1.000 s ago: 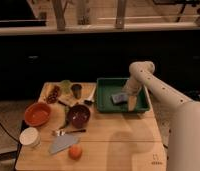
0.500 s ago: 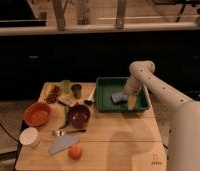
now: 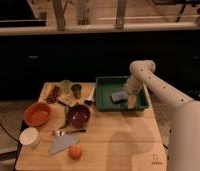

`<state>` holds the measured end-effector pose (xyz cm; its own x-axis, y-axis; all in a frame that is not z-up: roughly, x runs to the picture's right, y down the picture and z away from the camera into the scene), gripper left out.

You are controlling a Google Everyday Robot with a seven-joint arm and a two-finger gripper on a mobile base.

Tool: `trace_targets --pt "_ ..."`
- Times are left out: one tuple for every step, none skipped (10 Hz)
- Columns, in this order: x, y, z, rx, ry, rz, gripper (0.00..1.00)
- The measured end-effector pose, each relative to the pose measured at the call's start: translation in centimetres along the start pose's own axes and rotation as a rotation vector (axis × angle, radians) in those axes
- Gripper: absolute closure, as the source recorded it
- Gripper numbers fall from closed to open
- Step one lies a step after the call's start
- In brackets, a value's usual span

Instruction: Place sponge in table surface

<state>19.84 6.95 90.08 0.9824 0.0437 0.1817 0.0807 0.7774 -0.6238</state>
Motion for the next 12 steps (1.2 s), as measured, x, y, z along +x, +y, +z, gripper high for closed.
trace_targets --pt "0.0 0.0 0.0 0.000 0.001 0.000 0.20" --pt "-0.1 0.2 0.2 -0.004 0.001 -0.001 0.20" --pt "-0.7 1.1 0.9 -0.030 -0.013 0.002 0.20" --pt "-1.3 2.5 1.6 -0.057 -0.024 0.005 0.20" --pt "-1.7 4.0 2.2 -0.080 -0.031 0.008 0.20" --pt "-2.2 5.8 2.7 -0.104 -0.040 0.013 0.20" --pt "-2.9 7.9 3.6 -0.126 -0.055 0.023 0.20" --pt "-3.5 8.6 4.0 -0.131 -0.064 0.029 0.20" --pt "-3.7 9.1 4.0 -0.131 -0.069 0.036 0.20" --pt "-3.6 9.3 3.9 -0.124 -0.069 0.049 0.20" --pt "-3.6 9.0 3.6 -0.114 -0.067 0.054 0.20" --pt "-3.7 8.6 3.4 -0.107 -0.063 0.055 0.20"
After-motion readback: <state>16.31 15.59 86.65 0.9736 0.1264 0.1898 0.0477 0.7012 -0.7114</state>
